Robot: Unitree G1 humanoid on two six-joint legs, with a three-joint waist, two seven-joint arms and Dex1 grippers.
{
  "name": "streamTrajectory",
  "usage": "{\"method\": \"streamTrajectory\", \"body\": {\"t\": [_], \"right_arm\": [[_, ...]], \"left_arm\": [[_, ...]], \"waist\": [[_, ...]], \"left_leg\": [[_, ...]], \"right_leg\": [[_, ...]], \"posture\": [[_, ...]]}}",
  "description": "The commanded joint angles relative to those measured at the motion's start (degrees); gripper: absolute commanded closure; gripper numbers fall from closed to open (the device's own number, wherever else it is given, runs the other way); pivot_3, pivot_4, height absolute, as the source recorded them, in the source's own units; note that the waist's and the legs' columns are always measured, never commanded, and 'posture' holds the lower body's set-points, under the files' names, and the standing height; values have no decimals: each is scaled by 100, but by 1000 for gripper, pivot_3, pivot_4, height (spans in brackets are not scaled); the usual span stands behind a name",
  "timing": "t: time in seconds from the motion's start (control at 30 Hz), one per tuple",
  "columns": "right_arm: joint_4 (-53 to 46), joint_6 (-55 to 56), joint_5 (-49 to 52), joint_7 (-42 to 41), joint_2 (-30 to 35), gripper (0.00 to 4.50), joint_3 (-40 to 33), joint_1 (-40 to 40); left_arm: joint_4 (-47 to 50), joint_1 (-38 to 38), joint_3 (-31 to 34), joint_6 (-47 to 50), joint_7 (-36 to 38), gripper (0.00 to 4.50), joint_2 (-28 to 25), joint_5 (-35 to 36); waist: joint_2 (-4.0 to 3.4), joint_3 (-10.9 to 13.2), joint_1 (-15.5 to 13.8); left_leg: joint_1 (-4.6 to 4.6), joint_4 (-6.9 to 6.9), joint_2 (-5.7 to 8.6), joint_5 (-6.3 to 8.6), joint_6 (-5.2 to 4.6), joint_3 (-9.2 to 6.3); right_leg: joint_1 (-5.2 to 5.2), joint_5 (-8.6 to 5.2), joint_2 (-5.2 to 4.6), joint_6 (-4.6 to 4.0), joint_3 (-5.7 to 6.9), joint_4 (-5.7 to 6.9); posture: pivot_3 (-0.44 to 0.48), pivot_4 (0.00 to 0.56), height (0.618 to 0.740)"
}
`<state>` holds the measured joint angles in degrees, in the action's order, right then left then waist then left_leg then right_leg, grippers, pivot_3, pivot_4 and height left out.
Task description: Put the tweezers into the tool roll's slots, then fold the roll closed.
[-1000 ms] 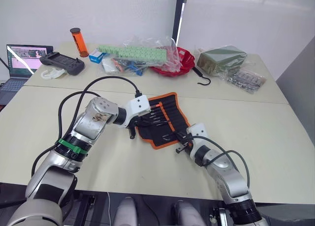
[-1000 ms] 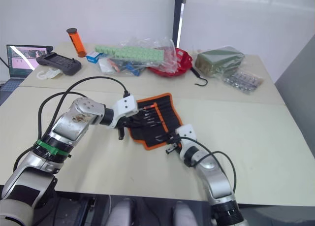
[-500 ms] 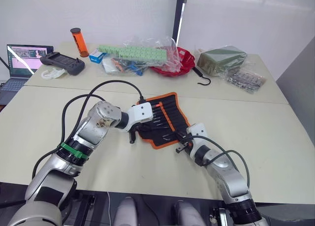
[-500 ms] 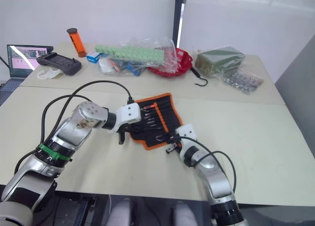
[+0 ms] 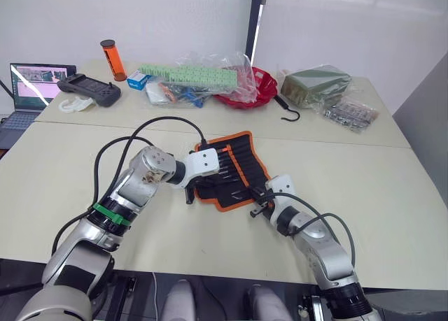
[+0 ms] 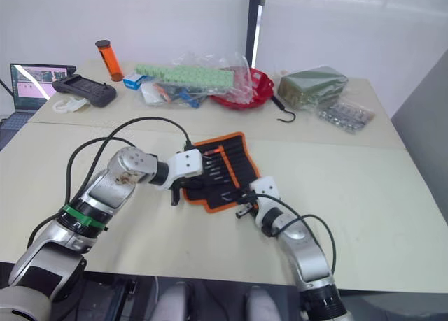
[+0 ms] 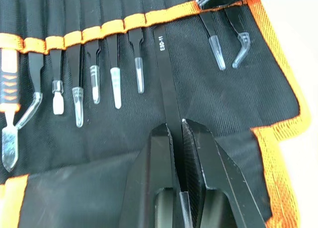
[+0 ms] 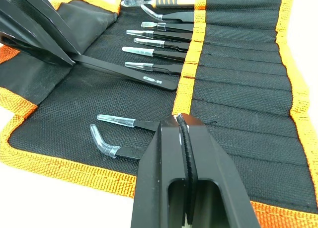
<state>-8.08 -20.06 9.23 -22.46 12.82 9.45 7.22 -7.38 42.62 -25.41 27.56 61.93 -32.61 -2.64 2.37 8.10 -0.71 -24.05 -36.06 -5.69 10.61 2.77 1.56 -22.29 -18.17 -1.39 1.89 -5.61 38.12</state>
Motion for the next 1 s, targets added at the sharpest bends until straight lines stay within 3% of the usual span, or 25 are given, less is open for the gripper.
{"method": "streamTrajectory", "body": {"t": [0.03, 0.63, 1.0], "right_arm": [[256, -224, -111, 177, 82, 4500, -196, -107], [109, -291, -82, 281, 48, 4500, -201, -229], [88, -300, -76, 308, 28, 4500, -174, -270]], "left_arm": [[-77, 175, 122, -196, -151, 4469, 194, -35], [-2642, 1177, 75, -1737, -408, 4469, 1520, -383], [-3184, 1373, 199, -1913, -545, 4469, 1796, -487]], "waist": [[0, 0, 1], [-1, 0, -27], [-2, -1, -23]], "left_leg": [[-1, -1, 0, 0, 0, 0], [-21, -25, 14, -1, -3, -18], [-24, -26, 22, -3, -5, -31]], "right_leg": [[0, 1, 0, 1, 0, 0], [2, 5, 0, 11, -2, 1], [7, 4, 0, 14, -2, 1]], "posture": [[0, 150, 737], [0, 150, 737], [0, 150, 737]]}}
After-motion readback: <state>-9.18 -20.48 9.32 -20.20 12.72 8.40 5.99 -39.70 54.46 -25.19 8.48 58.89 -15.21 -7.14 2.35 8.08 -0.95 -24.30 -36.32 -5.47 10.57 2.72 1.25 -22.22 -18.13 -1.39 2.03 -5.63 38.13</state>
